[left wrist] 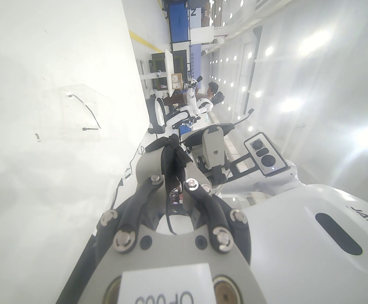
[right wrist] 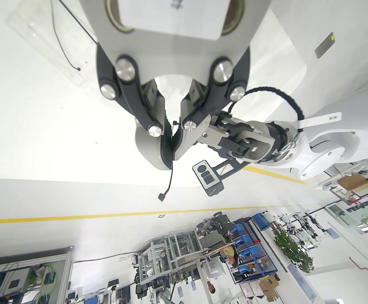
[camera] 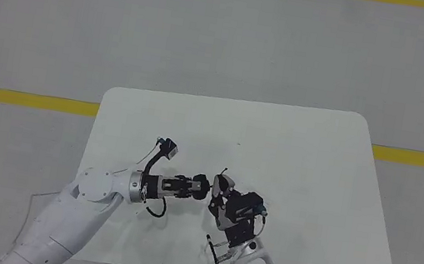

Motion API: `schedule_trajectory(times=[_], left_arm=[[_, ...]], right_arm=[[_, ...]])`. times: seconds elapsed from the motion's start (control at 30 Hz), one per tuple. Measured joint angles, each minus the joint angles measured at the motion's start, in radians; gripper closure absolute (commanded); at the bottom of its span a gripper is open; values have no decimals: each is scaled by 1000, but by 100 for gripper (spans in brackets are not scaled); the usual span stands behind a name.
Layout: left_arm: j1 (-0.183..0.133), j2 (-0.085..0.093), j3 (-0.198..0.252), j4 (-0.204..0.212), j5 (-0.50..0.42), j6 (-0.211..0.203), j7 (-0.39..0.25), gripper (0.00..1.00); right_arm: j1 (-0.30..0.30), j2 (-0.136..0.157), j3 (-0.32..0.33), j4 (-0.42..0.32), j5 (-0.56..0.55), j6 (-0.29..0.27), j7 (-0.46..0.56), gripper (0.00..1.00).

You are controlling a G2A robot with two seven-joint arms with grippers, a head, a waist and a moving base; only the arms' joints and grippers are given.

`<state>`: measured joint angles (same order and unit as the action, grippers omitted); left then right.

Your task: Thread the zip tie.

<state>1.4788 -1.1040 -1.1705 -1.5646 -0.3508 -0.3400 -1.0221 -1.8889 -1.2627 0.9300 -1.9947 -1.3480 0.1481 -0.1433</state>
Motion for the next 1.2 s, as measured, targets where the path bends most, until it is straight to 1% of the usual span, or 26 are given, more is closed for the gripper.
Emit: schedule_trajectory(times=[0.5,0.77,0.97,1.2], left_arm=[[0,0,0,0,0,0,0,100],[0,0,0,0,0,0,0,100],[0,0,0,0,0,0,0,100],[0,0,0,0,0,0,0,100]], right_arm=[[2,1,-1,16,-13,7,31,100],[-5,1,5,16,-14,23,21,100],[-8,2,-6,14,-9,-11,13,100],[-6,2,-11,20,-13,-10,14,100]])
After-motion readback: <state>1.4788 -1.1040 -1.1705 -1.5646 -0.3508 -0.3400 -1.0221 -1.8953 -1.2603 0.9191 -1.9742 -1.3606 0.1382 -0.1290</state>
